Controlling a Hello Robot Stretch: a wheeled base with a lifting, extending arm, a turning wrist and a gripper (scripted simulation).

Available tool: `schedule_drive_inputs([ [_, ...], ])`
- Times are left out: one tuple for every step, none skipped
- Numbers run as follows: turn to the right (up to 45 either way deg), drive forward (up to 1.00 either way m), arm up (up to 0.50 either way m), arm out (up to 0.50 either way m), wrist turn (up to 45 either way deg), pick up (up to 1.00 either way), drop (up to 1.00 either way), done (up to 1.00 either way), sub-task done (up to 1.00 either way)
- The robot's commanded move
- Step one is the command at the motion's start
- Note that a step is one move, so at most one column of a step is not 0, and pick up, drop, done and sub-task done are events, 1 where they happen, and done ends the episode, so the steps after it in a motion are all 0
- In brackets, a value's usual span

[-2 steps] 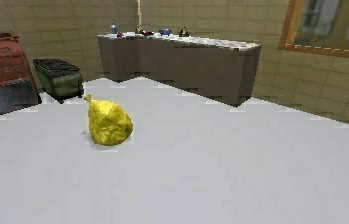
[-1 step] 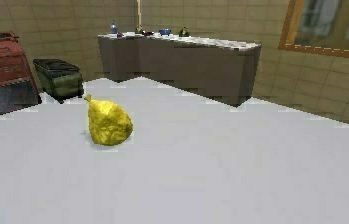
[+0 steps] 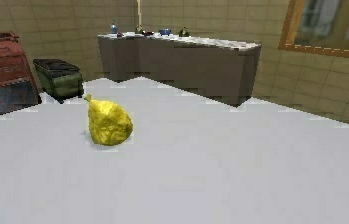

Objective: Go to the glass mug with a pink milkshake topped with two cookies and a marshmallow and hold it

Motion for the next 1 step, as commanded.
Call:
schedule_drive_inputs([
  [0.0,0.00,0.10,0.00,0.0,0.00,0.00,0.00,0.00],
])
